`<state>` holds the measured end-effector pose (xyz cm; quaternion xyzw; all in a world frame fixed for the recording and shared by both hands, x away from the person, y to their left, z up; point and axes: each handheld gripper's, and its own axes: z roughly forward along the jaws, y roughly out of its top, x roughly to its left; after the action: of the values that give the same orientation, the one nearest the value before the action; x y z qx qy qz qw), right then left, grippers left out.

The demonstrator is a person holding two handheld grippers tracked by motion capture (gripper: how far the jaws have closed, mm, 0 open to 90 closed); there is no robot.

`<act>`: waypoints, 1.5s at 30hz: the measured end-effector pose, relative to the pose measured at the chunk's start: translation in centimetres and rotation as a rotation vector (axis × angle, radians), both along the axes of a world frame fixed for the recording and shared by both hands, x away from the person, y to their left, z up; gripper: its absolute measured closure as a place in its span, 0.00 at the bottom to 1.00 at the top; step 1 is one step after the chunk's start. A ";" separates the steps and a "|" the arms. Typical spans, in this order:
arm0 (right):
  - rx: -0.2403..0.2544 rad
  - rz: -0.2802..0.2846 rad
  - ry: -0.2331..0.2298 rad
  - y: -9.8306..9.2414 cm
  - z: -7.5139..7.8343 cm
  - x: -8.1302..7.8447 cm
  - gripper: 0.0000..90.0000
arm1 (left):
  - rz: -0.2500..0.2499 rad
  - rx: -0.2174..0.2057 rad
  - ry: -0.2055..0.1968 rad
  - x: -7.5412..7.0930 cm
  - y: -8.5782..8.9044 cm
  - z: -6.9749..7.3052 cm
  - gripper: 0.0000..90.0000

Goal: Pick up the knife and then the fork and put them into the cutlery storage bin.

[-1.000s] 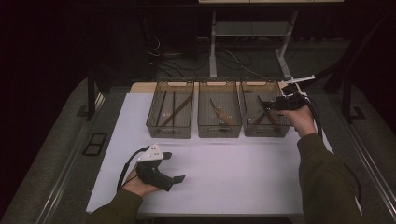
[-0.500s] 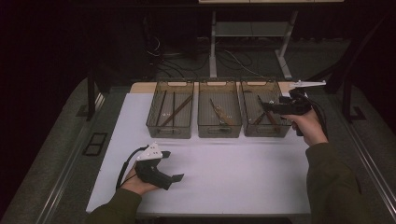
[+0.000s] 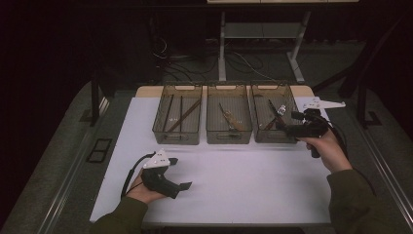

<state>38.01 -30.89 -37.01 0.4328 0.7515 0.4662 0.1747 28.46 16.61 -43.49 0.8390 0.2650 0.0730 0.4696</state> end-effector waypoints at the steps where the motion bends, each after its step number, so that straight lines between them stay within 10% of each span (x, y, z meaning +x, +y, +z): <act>1: 0.009 0.007 -0.005 0.0 -0.1 -0.4 0.16 | 0.000 -0.001 0.001 0.0 0.0 0.0 0.00; 45: -0.045 0.106 -0.008 1.3 -6.7 -11.7 0.14 | 0.005 -0.002 0.002 -0.1 0.1 0.0 0.00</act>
<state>26.33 -29.59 -43.68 0.3864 0.7829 0.4597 0.1624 28.33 16.66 -43.47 0.8379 0.2675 0.0732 0.4702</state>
